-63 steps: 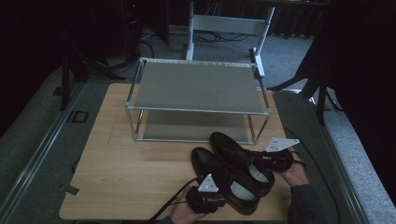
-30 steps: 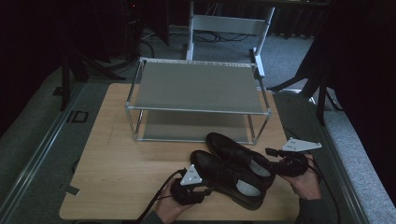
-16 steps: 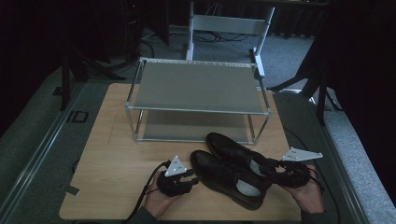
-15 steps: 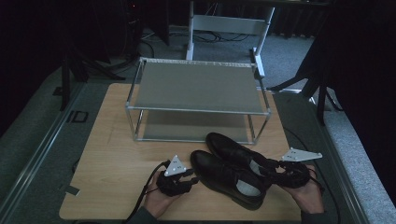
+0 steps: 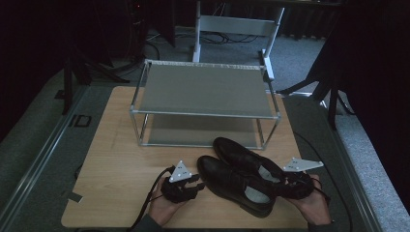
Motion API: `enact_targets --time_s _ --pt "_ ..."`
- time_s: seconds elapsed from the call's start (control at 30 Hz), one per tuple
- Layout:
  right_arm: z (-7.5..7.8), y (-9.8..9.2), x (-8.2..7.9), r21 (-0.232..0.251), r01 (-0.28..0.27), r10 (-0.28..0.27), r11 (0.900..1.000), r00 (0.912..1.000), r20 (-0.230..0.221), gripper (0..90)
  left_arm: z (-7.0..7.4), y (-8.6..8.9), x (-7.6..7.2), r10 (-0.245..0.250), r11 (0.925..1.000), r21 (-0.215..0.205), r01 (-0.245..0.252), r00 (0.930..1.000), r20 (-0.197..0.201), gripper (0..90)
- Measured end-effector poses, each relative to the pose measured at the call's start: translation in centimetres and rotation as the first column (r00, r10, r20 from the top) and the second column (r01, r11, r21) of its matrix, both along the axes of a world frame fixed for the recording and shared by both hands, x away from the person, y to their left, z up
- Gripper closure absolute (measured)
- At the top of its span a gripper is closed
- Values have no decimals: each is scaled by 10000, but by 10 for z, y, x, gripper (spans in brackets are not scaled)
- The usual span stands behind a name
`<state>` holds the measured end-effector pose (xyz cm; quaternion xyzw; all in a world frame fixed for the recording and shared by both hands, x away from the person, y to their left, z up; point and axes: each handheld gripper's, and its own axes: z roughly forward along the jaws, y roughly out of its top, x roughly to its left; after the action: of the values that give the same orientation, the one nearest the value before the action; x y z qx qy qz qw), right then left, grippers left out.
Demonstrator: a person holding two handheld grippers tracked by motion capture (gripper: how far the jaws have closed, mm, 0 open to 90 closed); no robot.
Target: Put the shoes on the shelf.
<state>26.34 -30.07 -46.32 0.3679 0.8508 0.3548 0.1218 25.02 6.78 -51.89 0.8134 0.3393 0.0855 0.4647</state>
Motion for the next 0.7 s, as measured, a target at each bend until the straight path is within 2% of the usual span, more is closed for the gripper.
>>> enact_targets --time_s 0.17,0.27,0.4,0.6,0.7 --pt "-6 -1 -1 -507 -104 90 9987 9996 -278 478 -1 -6 -3 -277 9996 0 277 9996 -33 619" --pt "-7 -1 -1 -681 -209 196 9975 9996 -201 471 -1 -12 -4 -465 9989 46 465 9989 -35 619" --pt "-8 5 0 -1283 -481 452 9906 9986 -258 460 -2 -20 -6 -734 9972 112 735 9973 -51 620" --pt "-9 9 6 -1639 -791 680 9833 9951 -723 452 -4 -31 -8 -1067 9941 182 1069 9942 -102 619" --pt "-11 14 11 -2105 -977 749 9727 9907 -1135 456 -5 -35 -9 -1161 9930 199 1162 9932 -98 619"
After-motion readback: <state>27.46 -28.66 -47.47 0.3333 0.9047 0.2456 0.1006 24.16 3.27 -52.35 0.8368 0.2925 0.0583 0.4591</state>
